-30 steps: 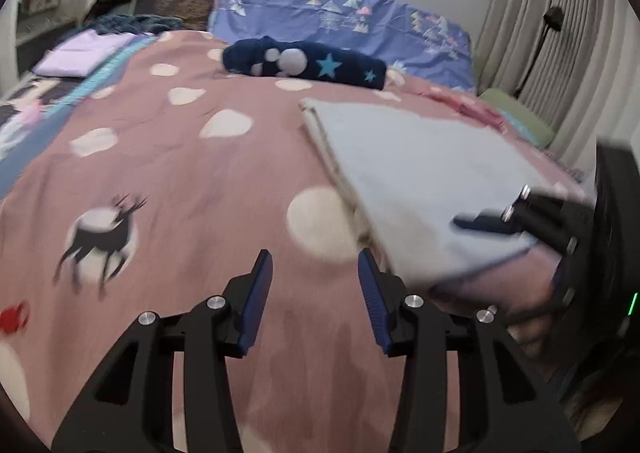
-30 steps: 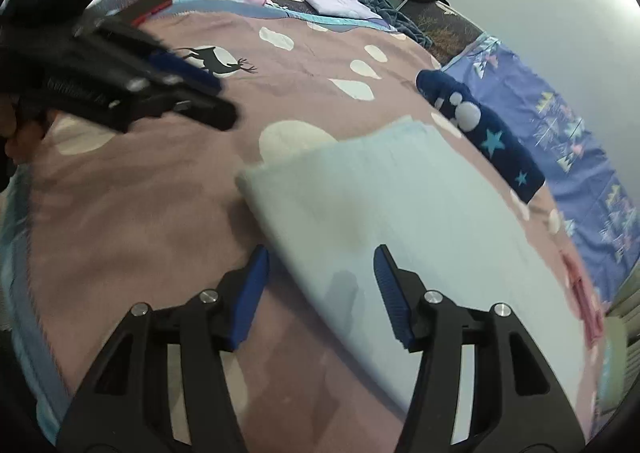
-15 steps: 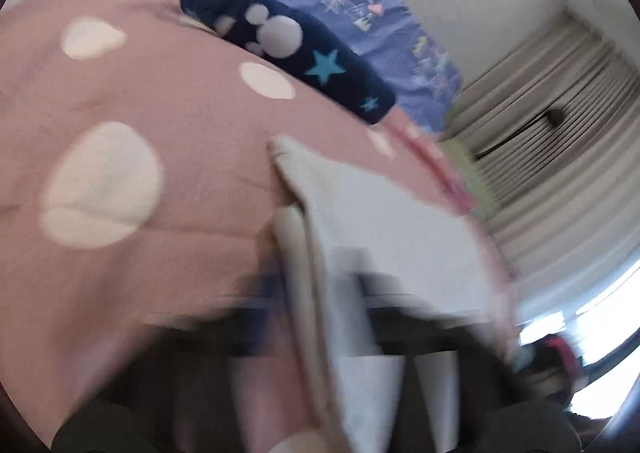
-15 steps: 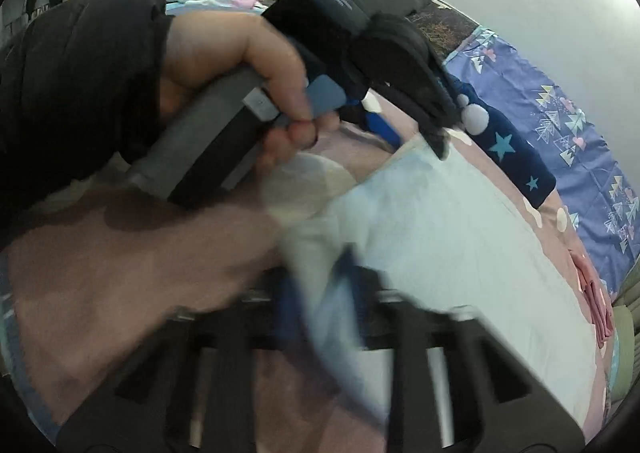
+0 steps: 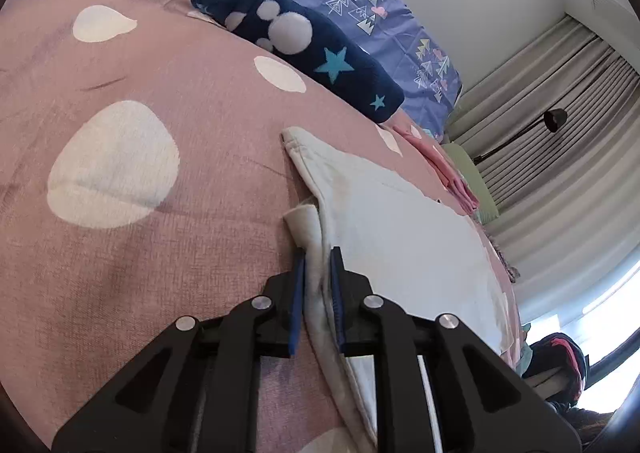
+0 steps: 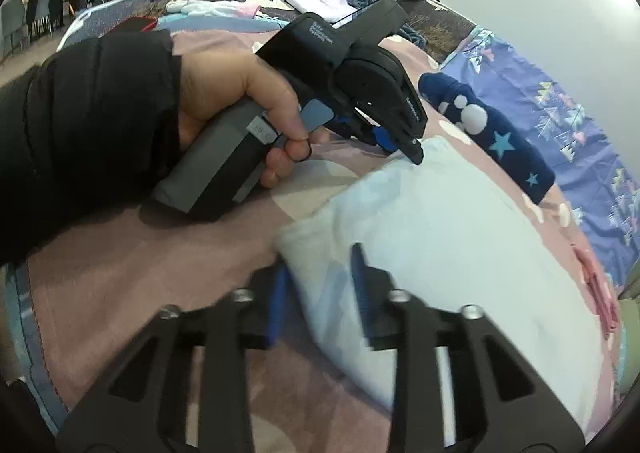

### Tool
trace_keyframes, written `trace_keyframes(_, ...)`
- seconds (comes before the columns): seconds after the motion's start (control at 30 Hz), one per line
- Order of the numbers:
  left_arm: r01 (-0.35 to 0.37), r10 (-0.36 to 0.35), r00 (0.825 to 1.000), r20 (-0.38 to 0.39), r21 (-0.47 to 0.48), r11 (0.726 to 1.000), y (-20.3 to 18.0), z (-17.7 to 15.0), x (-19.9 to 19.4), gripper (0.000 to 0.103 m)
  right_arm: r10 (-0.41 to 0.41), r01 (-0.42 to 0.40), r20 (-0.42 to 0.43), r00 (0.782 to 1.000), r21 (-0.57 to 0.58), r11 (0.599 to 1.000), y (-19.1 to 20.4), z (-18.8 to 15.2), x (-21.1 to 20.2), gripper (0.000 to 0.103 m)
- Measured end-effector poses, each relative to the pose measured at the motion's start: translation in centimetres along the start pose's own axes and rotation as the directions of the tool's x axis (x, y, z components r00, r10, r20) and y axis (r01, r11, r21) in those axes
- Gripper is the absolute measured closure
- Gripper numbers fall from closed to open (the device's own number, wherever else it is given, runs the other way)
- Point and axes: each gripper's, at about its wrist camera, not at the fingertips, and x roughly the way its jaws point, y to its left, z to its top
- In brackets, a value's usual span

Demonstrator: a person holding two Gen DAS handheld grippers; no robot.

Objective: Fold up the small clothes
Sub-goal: 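Grasp the folded shirt edge with the left gripper while the right gripper grasps it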

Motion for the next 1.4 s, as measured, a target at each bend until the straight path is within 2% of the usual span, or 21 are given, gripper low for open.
trace_keyframes(0.13,-0.002,0.002,1.000,-0.005,0.020,1.000,-0.1,-0.1,0.0,0.081,-0.032,0.032,-0.023,0.999,0.017,0.999,0.2,-0.3,0.2,0.066)
trace_keyframes(0.23,0.009,-0.009,1.000,-0.008,0.036,0.999,-0.5,0.0,0.0,0.071,-0.047,0.048,-0.035,0.998,0.023,0.999,0.3,-0.3,0.5,0.065)
trace_keyframes(0.37,0.033,-0.032,0.999,-0.018,0.066,0.997,-1.7,0.4,0.7,0.048,-0.091,0.091,-0.039,0.995,0.007,0.996,0.7,0.0,1.0,0.064)
trace_keyframes(0.47,0.028,-0.027,0.999,-0.022,0.082,0.996,-2.3,1.0,1.6,0.046,-0.134,0.134,-0.046,0.990,-0.001,0.991,1.2,0.4,1.5,0.064)
trace_keyframes(0.57,0.072,-0.072,0.997,-0.010,0.047,0.996,-1.5,1.7,2.0,0.046,-0.173,0.172,-0.055,0.983,-0.016,0.985,1.7,0.7,2.1,0.064)
trace_keyframes(0.63,0.100,-0.100,0.995,0.005,0.015,0.995,-0.8,1.7,1.9,0.049,-0.198,0.196,-0.048,0.979,-0.035,0.980,2.2,0.7,2.0,0.064)
trace_keyframes(0.8,0.086,-0.086,0.996,0.020,-0.038,0.996,0.0,1.5,1.5,0.074,-0.157,0.157,-0.053,0.986,0.006,0.988,1.3,0.3,1.7,0.064)
trace_keyframes(0.93,0.147,-0.147,0.989,0.002,-0.039,0.988,0.1,0.8,1.2,0.075,-0.158,0.159,-0.054,0.986,0.010,0.987,1.3,0.2,1.6,0.063)
trace_keyframes(1.13,0.117,-0.118,0.992,-0.039,-0.020,0.993,-0.3,1.2,2.1,0.075,-0.163,0.164,-0.056,0.985,0.004,0.986,1.4,0.8,2.3,0.062)
trace_keyframes(1.23,0.073,-0.074,0.996,-0.055,-0.020,0.997,-0.5,1.8,3.0,0.089,-0.141,0.143,-0.061,0.988,0.032,0.989,1.0,1.3,2.8,0.063)
trace_keyframes(1.27,0.069,-0.071,0.996,-0.058,-0.031,0.997,-0.4,2.0,3.2,0.094,-0.121,0.124,-0.059,0.991,0.052,0.991,0.7,1.4,2.8,0.080)
trace_keyframes(1.3,0.065,-0.067,0.996,-0.057,-0.029,0.997,-0.5,2.1,3.2,0.095,-0.105,0.108,-0.054,0.993,0.072,0.991,0.4,1.3,2.6,0.097)
trace_keyframes(1.33,0.056,-0.057,0.997,-0.055,-0.022,0.998,-0.7,2.1,3.1,0.095,-0.112,0.117,-0.051,0.992,0.099,0.988,-0.1,1.2,2.2,0.097)
trace_keyframes(1.4,0.019,-0.019,0.999,-0.047,0.011,1.000,-1.8,2.1,2.7,0.096,-0.050,0.051,-0.009,0.999,0.189,0.981,-2.1,0.7,0.9,0.098)
